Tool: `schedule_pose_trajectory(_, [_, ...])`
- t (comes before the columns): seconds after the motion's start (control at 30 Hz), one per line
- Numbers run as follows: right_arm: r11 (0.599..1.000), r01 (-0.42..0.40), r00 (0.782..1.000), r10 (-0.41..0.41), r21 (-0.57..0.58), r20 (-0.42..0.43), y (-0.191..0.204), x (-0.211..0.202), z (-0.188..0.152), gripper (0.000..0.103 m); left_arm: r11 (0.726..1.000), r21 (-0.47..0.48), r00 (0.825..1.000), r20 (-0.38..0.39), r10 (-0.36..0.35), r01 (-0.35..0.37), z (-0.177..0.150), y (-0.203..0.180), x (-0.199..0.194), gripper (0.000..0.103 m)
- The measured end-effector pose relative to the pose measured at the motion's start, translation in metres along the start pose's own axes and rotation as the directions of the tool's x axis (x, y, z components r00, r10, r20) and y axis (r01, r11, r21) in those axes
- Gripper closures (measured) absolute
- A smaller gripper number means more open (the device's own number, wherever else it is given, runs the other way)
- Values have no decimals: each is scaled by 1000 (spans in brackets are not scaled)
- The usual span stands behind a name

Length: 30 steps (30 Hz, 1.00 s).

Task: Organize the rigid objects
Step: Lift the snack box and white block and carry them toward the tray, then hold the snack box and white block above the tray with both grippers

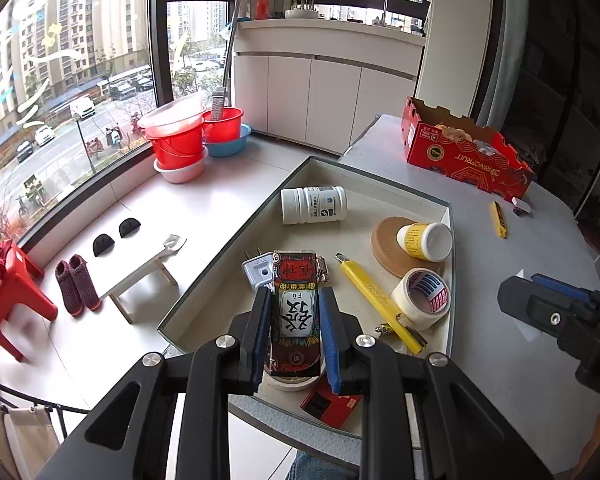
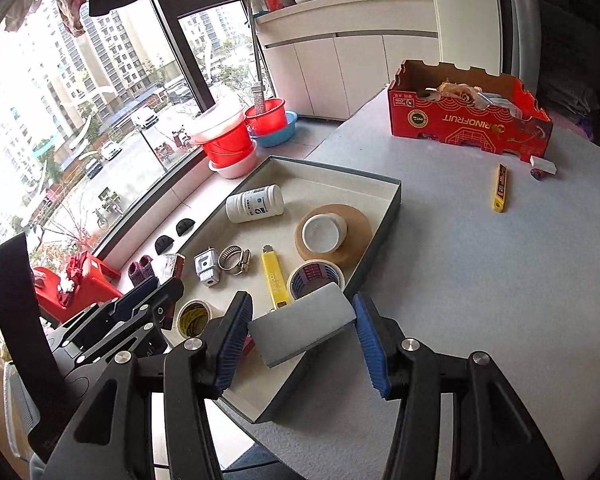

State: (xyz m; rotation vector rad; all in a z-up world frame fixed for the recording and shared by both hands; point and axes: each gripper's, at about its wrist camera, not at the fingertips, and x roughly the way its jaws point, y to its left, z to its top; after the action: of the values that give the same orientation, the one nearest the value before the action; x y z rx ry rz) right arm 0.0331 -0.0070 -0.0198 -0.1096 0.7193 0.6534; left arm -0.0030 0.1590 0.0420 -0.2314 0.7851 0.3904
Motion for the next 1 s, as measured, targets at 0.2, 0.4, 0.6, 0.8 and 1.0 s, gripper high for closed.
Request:
schedule_pose_trajectory(0.2, [1000,-4,1000,4,-22,-10,8,7,5,50,1000,-8,1000,-7,7,-7,-1,4,3,77])
schedule_pose_trajectory(0.4, [1000,-4,1000,4,-28,-15,11,10,9,50,1000,-10,1000,-16,8,-8,-1,6,6,77])
schedule_pose_trajectory(0.6, [999,4,1000,-5,-45,-19,14,15,15,50,1000,-9,1000,-15,4,-4,1,6,7,77])
schedule_pose_trajectory(0.8, [999,1,1000,-1,-43,0,14,17,30,50,1000,-13,1000,0,12,-12,14,9,5,77])
schedule_pose_trajectory(1.0, [998,16,1000,-15,-55,18,13,25,52,50,1000,-14,1000,15,17,-17,34,9,10,77])
